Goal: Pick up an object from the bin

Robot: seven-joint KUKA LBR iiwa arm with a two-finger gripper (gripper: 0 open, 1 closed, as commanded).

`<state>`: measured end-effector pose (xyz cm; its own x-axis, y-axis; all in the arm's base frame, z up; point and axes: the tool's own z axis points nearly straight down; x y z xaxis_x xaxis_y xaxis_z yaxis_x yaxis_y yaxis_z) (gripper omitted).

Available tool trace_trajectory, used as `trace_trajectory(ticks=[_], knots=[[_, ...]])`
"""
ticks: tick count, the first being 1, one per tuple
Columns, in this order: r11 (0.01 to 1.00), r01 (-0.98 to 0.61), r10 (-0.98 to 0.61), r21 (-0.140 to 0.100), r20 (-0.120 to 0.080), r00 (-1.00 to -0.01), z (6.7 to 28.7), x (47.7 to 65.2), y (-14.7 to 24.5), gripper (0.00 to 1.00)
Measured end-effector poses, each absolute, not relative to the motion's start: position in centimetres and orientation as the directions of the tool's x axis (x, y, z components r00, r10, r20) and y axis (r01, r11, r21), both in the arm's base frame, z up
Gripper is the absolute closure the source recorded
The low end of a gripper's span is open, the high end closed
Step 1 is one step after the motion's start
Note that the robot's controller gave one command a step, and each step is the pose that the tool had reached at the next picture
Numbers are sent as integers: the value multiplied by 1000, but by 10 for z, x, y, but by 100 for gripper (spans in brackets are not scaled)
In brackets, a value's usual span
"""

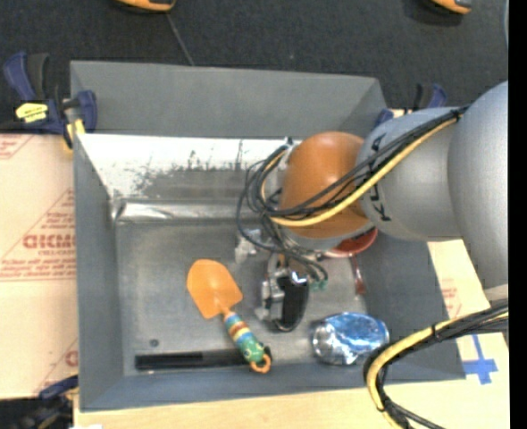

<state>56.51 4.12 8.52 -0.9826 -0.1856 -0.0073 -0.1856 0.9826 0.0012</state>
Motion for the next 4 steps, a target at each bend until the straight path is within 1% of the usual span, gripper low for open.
trace_trajectory(ticks=[1, 2, 3, 4], knots=[[992, -126, -126, 2, -8, -992, 75, 579, 1, 0], [993, 118, 118, 3, -5, -993, 73, 573, -14, 0], [977, 215, 215, 4, -8, -977, 72, 588, -30, 0], [994, -111, -111, 1, -10, -994, 72, 593, -52, 0]])
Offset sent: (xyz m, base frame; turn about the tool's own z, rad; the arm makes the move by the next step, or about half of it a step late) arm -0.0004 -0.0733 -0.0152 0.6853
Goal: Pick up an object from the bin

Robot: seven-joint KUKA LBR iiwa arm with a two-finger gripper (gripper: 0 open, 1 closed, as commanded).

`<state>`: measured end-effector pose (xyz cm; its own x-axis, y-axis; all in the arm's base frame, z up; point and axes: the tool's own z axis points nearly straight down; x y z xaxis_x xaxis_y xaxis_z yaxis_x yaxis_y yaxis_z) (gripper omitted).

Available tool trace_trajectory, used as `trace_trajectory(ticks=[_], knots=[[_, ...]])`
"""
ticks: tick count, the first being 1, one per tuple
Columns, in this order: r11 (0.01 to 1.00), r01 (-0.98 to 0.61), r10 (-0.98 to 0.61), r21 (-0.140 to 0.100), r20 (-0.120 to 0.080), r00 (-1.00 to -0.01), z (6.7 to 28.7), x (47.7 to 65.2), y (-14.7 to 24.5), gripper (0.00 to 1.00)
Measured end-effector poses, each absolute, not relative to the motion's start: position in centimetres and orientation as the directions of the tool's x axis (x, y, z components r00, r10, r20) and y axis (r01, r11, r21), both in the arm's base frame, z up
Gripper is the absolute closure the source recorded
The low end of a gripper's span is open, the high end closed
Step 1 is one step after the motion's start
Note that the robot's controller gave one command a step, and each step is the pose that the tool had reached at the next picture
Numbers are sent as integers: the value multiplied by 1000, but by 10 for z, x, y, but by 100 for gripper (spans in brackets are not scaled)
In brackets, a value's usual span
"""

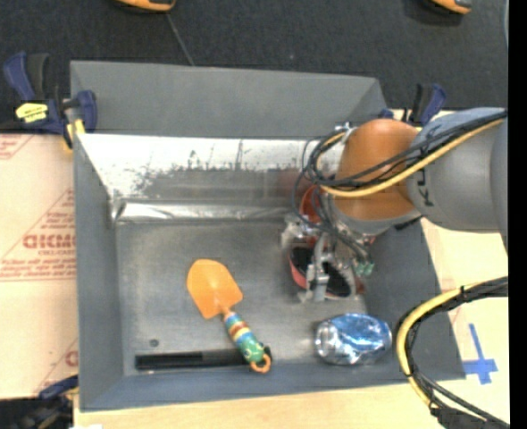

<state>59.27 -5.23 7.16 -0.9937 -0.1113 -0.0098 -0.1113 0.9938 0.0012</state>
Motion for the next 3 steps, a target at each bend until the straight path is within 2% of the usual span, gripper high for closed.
trace_trajectory(ticks=[1, 2, 3], knots=[[997, -58, -58, 41, -14, -998, 74, 617, -92, 0], [998, -54, -54, 34, -4, -999, 71, 613, -94, 100], [998, -53, -53, 33, -2, -999, 71, 613, -94, 100]])
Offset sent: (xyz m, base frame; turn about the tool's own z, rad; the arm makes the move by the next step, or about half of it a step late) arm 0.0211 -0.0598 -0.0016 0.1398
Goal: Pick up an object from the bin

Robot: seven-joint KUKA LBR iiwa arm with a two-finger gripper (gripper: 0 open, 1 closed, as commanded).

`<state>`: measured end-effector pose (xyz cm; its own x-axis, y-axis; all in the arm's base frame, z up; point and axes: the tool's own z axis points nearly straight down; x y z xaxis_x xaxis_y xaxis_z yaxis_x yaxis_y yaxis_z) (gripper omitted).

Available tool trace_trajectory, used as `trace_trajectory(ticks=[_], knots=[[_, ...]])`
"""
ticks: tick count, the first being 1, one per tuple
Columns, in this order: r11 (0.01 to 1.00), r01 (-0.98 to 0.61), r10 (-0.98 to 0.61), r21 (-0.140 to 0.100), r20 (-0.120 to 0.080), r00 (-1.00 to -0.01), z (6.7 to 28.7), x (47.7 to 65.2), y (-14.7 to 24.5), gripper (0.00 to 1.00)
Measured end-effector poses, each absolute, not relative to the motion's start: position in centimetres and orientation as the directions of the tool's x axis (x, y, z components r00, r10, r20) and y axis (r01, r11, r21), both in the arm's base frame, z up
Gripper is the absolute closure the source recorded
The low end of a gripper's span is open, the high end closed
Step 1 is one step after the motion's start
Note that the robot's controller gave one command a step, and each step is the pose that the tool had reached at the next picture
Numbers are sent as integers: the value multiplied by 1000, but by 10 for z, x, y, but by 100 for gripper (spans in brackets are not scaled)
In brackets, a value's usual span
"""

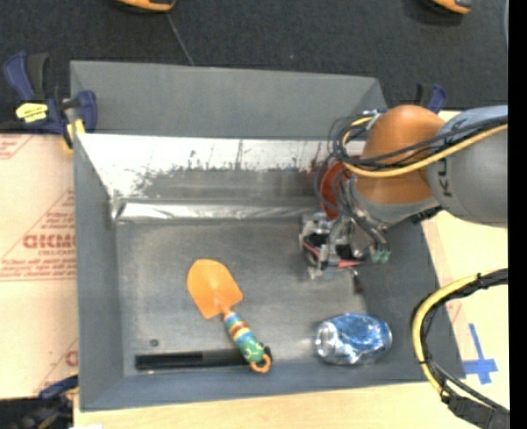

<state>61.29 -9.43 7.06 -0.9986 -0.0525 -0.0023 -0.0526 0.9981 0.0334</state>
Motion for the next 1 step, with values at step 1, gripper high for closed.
trace_trajectory(ticks=[1], knots=[[998, -48, -48, 30, 1, -999, 76, 612, -96, 100]])
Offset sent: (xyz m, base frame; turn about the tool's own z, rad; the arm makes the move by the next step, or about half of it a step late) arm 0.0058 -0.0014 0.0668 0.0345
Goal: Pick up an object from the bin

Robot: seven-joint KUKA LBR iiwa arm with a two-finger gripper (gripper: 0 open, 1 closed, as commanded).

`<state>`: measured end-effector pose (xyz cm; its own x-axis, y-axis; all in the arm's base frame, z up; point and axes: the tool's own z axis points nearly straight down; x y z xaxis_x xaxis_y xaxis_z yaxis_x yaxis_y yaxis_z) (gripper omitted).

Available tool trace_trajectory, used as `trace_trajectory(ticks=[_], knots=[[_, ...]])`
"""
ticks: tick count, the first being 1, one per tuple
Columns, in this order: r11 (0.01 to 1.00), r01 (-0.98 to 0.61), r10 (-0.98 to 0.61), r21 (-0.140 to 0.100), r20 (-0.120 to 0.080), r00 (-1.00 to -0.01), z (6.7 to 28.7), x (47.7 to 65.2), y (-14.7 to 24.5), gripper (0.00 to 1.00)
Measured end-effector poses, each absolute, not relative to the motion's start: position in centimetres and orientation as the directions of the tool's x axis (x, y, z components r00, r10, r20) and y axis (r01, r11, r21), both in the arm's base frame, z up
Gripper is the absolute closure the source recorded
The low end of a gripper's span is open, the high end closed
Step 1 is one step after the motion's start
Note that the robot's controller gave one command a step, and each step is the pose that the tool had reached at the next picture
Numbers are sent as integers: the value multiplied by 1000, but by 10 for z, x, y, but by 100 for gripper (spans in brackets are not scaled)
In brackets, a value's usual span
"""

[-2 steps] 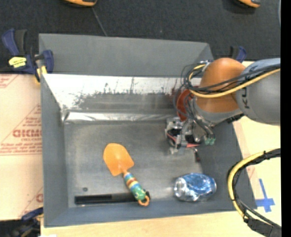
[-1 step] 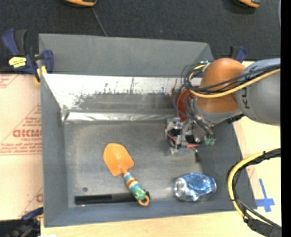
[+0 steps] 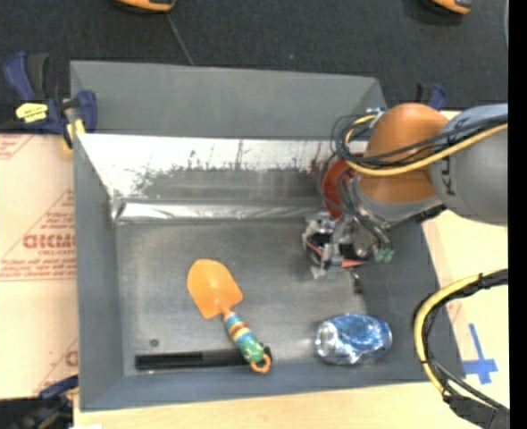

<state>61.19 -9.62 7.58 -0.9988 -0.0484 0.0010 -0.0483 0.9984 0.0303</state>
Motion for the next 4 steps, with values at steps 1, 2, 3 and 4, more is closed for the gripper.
trace_trajectory(ticks=[1, 2, 3, 4], knots=[[999, -21, -21, 35, -5, -1000, 141, 620, -95, 100], [999, -33, -33, 31, 9, -999, 165, 619, -109, 100], [995, 81, 80, 57, 17, -997, 100, 642, -132, 100], [996, 79, 79, 36, 12, -997, 117, 633, -129, 100]])
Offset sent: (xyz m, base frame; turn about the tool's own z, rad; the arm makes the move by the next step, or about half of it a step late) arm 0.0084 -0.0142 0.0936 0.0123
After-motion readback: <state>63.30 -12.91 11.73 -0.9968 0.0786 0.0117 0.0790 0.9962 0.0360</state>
